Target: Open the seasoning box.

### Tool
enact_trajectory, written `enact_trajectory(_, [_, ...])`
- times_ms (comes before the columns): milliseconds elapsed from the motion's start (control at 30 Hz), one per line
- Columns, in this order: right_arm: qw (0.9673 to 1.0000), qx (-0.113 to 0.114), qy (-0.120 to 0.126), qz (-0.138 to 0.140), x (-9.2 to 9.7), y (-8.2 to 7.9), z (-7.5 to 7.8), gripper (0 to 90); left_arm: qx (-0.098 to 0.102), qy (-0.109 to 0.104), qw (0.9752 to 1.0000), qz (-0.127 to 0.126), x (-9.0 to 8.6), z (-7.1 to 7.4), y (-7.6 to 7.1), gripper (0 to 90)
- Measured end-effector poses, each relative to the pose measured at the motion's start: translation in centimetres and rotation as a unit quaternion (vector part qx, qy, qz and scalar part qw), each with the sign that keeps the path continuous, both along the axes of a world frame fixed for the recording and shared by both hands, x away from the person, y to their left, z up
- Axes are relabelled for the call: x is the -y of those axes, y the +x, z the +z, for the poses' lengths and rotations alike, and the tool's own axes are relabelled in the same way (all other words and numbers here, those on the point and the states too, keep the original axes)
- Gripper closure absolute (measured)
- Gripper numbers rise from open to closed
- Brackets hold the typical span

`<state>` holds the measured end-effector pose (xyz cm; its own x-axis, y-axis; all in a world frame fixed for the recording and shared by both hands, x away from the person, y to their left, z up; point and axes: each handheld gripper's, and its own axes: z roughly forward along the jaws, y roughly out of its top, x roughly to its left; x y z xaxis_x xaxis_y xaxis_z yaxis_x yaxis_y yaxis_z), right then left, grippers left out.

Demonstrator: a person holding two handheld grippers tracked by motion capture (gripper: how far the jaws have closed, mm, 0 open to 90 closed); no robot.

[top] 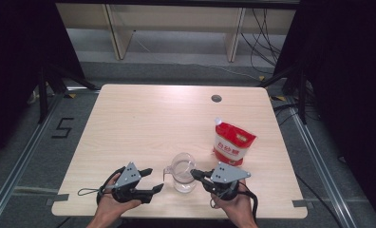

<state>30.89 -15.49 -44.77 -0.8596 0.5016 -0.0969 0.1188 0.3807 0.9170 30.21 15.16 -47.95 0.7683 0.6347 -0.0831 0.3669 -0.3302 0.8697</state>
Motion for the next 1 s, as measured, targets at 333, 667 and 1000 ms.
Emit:
enact_trajectory(333, [0.9999,0.002,-0.002,0.010,-0.9,-0.3,0.3,88.8,-0.006,0.015,0.9999,-0.002,-0.9,-0.9,-0.7,28.1])
enact_trajectory(667, [0.9997,0.008,0.000,0.021,-1.7,-0.5,0.7,88.8,-0.007,0.006,0.9999,0.005,-1.8,-0.8,-0.7,20.6])
enact_trajectory(1000, [0.9995,0.008,0.001,0.029,-2.7,-0.5,0.7,88.8,-0.018,0.011,0.9997,0.014,-1.8,-1.1,-0.8,16.1])
